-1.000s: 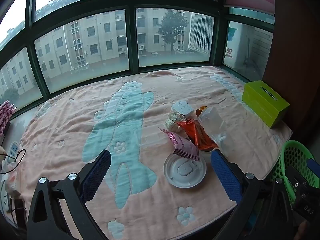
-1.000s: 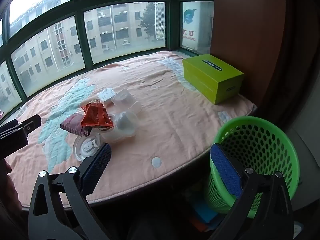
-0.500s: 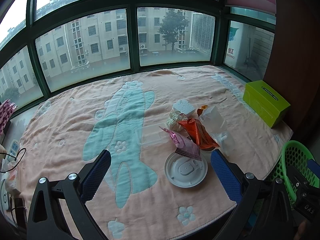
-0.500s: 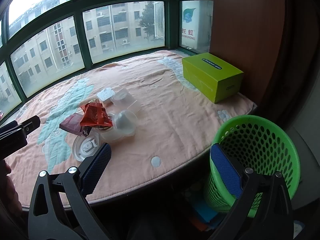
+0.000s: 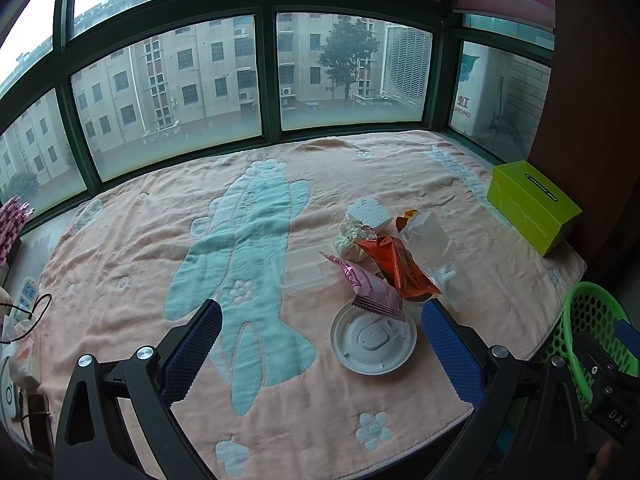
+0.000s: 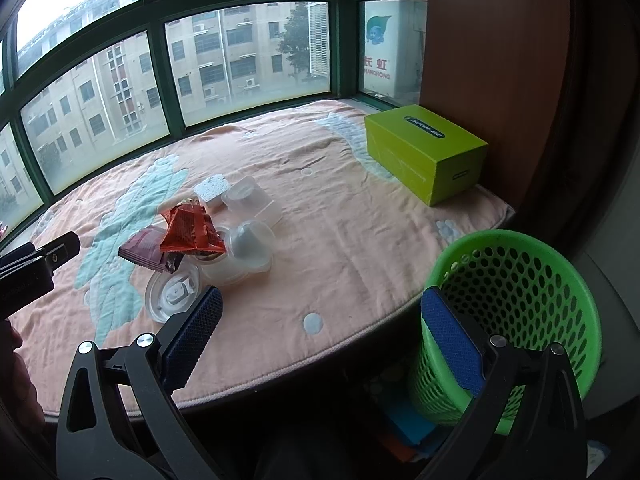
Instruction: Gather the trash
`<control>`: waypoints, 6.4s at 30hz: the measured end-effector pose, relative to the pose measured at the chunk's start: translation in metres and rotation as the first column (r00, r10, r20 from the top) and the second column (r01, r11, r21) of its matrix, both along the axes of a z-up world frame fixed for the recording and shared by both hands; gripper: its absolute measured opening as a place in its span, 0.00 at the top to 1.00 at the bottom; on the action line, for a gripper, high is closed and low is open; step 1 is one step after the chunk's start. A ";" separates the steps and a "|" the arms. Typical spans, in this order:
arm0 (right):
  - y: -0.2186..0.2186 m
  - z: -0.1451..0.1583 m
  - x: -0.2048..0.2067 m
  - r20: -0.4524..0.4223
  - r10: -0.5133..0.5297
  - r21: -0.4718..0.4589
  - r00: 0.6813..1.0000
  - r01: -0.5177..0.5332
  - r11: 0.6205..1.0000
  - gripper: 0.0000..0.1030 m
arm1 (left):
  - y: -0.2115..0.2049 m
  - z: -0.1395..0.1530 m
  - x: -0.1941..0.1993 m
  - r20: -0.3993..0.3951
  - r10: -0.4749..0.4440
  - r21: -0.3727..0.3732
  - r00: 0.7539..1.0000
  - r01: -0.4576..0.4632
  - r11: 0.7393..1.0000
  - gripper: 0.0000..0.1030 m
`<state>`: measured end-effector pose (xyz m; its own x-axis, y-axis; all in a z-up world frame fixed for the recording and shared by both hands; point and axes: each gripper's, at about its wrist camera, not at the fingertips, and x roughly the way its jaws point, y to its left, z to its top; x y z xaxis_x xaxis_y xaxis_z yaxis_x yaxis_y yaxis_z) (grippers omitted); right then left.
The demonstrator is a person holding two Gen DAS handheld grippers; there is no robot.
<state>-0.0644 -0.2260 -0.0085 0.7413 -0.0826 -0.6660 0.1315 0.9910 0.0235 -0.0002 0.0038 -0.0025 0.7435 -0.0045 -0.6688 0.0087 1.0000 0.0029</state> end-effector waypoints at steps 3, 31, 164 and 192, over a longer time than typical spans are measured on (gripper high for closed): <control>0.000 0.000 0.001 0.000 0.000 0.001 1.000 0.000 1.000 0.05 | 0.000 0.000 0.000 0.000 -0.001 -0.001 1.000 0.001 1.000 0.06; 0.014 0.000 0.015 -0.002 0.036 -0.004 0.999 -0.036 0.999 0.05 | 0.015 -0.009 0.007 -0.016 0.029 -0.004 0.999 -0.029 1.000 0.06; -0.135 -0.023 0.011 -0.067 -0.133 0.212 0.989 0.145 0.966 0.50 | 0.000 -0.068 0.088 -0.189 -0.199 -0.155 0.962 0.171 0.973 0.60; -0.208 -0.011 -0.057 -0.015 -0.321 0.191 0.947 0.318 0.929 0.29 | -0.213 0.014 0.049 -0.047 -0.647 -0.151 0.761 0.635 0.758 0.60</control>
<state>-0.1214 -0.4344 -0.0195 0.7072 -0.1910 -0.6808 0.4384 0.8738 0.2102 0.0492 -0.2091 0.0119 0.4735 -0.5418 -0.6945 0.6420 0.7521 -0.1490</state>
